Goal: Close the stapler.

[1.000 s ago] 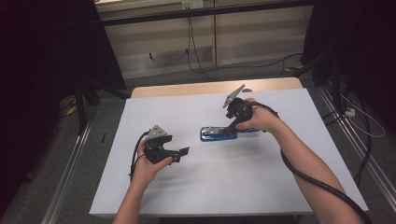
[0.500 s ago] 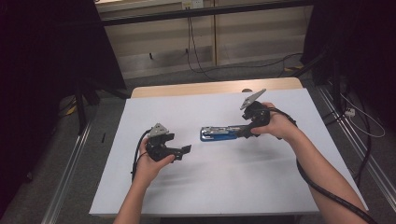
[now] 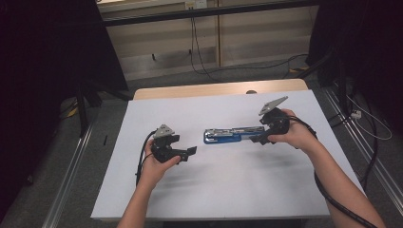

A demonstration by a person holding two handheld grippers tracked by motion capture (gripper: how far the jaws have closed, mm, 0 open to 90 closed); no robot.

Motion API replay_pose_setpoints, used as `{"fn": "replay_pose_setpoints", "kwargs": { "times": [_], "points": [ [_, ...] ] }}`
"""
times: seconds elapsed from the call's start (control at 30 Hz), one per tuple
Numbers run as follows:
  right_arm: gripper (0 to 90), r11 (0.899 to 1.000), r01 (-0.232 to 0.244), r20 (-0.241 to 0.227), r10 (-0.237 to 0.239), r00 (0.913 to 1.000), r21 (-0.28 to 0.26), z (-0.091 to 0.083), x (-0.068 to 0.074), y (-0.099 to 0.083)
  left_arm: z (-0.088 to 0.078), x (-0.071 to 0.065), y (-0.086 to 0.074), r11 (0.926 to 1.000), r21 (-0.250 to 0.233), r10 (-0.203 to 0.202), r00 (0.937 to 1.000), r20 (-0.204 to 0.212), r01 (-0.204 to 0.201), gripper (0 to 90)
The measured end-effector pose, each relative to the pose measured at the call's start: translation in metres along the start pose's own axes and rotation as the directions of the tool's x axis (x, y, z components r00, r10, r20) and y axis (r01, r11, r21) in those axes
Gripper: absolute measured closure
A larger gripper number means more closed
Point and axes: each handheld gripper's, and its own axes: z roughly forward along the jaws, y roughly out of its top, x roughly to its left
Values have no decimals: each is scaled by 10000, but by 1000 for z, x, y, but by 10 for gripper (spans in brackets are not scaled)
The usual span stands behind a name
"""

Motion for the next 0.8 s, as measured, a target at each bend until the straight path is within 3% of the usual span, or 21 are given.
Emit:
{"fn": "replay_pose_setpoints", "kwargs": {
  "times": [0.17,0.37,0.57,0.73,0.8],
  "points": [
    [139,10000,-51,503,54,9987,-68,-9,-2,-10,3,-1,1,10000,41,81,10000,15,-81,114],
    [151,9998,-107,784,119,9968,-161,-15,1,-18,7,-3,3,9999,50,153,9999,-17,-153,164],
    [201,9991,-109,913,146,9957,-406,-19,3,-28,11,-2,6,9996,157,237,9996,-158,-235,311],
    [299,9970,-425,1108,496,9926,-652,-20,2,-38,17,-3,7,9996,159,247,9994,-240,-243,445],
    [396,9957,-637,1113,709,9913,-669,-21,3,-42,19,-3,7,9996,183,237,9995,-231,-233,489]
  ]
}}
